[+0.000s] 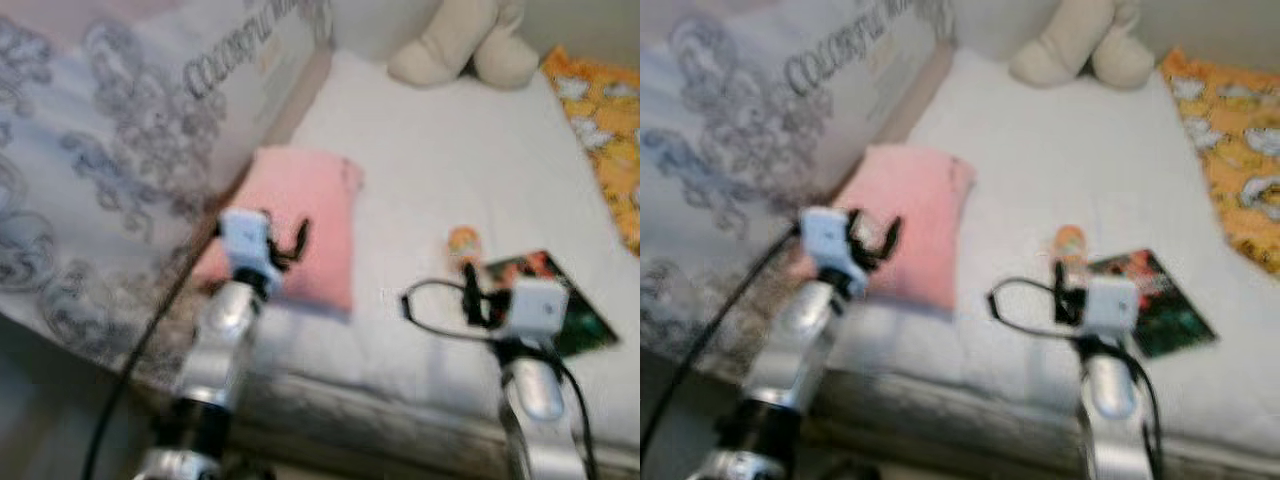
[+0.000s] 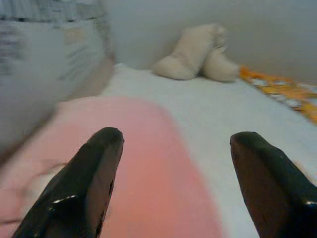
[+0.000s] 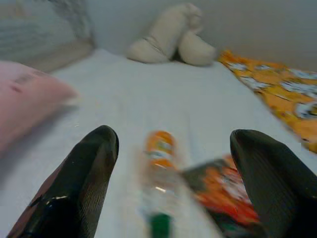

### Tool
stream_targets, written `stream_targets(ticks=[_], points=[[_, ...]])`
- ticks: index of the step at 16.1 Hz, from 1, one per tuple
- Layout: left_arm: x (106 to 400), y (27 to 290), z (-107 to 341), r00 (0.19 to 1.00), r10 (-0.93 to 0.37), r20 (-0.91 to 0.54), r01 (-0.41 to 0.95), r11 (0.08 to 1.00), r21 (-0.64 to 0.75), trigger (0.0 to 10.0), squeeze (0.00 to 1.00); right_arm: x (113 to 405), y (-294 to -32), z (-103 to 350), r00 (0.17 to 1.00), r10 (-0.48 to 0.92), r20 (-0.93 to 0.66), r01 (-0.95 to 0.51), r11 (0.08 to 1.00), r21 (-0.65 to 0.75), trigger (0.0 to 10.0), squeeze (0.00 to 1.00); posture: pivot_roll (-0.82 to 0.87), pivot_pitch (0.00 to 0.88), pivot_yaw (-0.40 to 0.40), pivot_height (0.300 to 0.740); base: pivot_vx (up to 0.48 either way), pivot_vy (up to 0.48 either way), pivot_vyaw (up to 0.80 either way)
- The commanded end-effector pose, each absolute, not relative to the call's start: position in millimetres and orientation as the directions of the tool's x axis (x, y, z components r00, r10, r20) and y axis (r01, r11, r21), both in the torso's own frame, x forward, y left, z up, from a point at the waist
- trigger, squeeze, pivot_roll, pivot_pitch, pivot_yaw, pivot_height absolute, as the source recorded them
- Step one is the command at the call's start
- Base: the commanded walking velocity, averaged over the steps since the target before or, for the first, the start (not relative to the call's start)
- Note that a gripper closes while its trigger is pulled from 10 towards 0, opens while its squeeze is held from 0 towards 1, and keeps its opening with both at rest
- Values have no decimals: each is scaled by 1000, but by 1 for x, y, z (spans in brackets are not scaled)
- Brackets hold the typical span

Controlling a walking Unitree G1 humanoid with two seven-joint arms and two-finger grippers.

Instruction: Clean up the room

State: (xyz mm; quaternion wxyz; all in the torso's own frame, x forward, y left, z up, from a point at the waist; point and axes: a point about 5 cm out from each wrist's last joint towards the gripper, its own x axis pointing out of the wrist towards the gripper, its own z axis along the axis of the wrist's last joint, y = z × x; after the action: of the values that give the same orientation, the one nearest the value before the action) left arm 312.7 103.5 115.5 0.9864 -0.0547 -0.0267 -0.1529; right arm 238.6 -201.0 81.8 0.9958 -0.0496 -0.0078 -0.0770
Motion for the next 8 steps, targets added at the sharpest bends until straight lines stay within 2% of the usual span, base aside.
stream_targets(ticks=[1,8], points=[[315,109,118,955,-287,73,293,952,-84,10000,0,240,-195,76,992,-129,-6,128,987,-94,10000,0,10,0,13,740,0,-480,0],[319,97,121,931,-358,76,362,931,-50,10000,0,241,-192,73,995,-99,-11,97,988,-116,10000,0,-2,0,24,740,0,-479,0]])
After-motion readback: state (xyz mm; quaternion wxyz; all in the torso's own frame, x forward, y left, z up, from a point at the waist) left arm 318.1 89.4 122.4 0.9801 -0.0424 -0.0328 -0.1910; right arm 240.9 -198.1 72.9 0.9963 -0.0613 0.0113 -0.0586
